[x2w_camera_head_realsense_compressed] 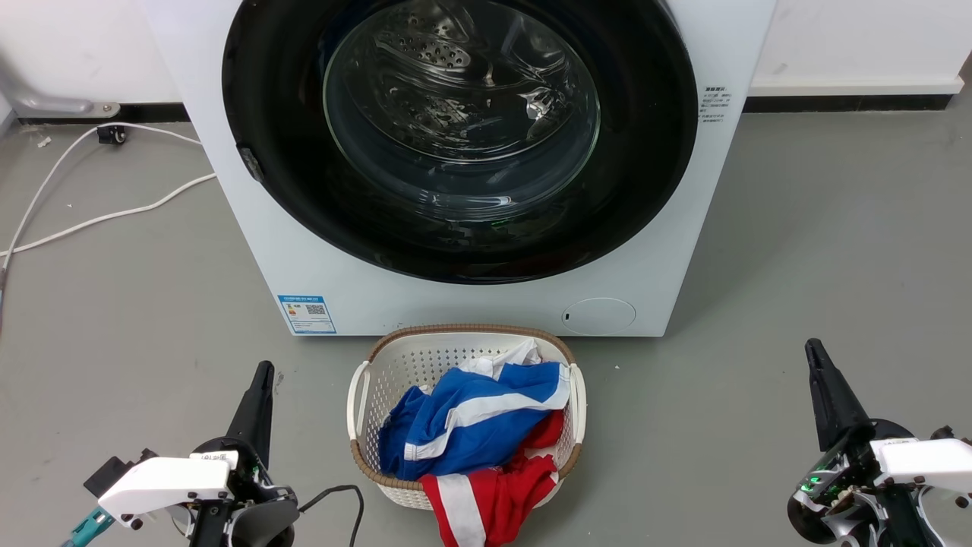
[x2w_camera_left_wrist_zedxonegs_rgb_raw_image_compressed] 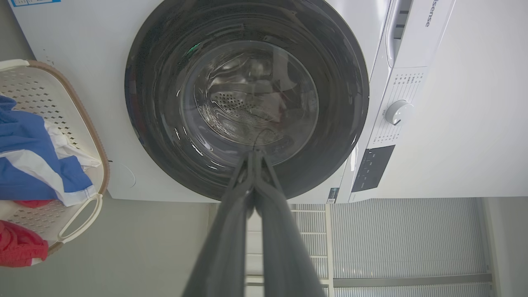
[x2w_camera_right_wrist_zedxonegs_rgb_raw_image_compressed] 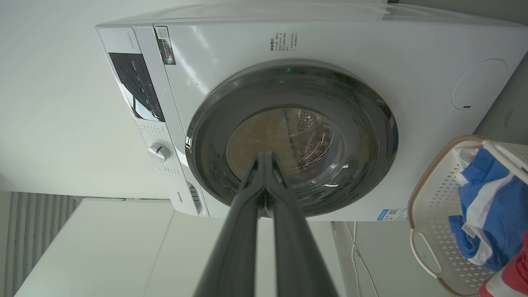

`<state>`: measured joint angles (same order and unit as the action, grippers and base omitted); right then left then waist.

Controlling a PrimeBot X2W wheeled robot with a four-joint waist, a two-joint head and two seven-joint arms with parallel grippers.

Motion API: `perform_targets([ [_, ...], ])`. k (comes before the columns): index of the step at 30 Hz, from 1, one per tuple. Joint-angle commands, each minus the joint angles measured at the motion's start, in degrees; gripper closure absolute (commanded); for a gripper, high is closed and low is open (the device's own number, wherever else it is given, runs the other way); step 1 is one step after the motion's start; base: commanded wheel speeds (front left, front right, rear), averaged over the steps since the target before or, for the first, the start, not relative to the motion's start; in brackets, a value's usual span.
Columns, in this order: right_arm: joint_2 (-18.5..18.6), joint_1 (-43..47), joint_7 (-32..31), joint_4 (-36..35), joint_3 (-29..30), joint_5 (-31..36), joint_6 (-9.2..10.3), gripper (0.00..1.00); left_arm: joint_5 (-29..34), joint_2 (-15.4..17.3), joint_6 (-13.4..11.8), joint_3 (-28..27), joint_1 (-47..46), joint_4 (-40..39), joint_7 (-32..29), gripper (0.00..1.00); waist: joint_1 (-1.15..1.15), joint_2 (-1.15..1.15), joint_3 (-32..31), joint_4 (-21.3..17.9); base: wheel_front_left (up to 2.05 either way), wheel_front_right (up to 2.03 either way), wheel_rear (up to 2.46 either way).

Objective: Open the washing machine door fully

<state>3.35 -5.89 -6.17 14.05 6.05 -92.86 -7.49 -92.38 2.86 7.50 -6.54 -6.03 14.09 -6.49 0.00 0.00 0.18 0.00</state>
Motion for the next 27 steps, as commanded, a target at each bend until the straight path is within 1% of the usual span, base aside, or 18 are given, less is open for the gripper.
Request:
perform_targets([
  [1, -0.21, -0.7, -0.21, 0.07, 0.1, 0.22, 0.0, 1.0, -0.08, -0.03, 0.19, -0.1, -0.49, 0.01, -0.28, 1.0, 0.0, 0.0, 0.0, 0.0, 0.0, 0.0, 0.0],
  [20, -0.29, -0.72, -0.25, 0.08, 0.22, 0.33, 0.0, 1.0, -0.09, -0.03, 0.19, -0.09, -0.49, 0.01, -0.27, 1.0, 0.0, 0.0, 0.0, 0.0, 0.0, 0.0, 0.0],
  [21, -0.09, 0.08, -0.16, 0.15, 0.11, 0.07, 0.0, 0.0, 0.01, -0.01, 0.0, 0.02, 0.08, 0.17, 0.04, 0.0, 0.0, 0.0, 0.0, 0.0, 0.0, 0.0, 0.0],
  [27, -0.23, 1.72, 0.38, 1.51, -0.04, 0.38, 0.01, 0.0, 0.16, -0.24, -0.02, 0.38, 1.69, 1.35, 0.65, 0.0, 0.0, 0.0, 0.01, 0.0, 0.0, 0.0, 0.0],
])
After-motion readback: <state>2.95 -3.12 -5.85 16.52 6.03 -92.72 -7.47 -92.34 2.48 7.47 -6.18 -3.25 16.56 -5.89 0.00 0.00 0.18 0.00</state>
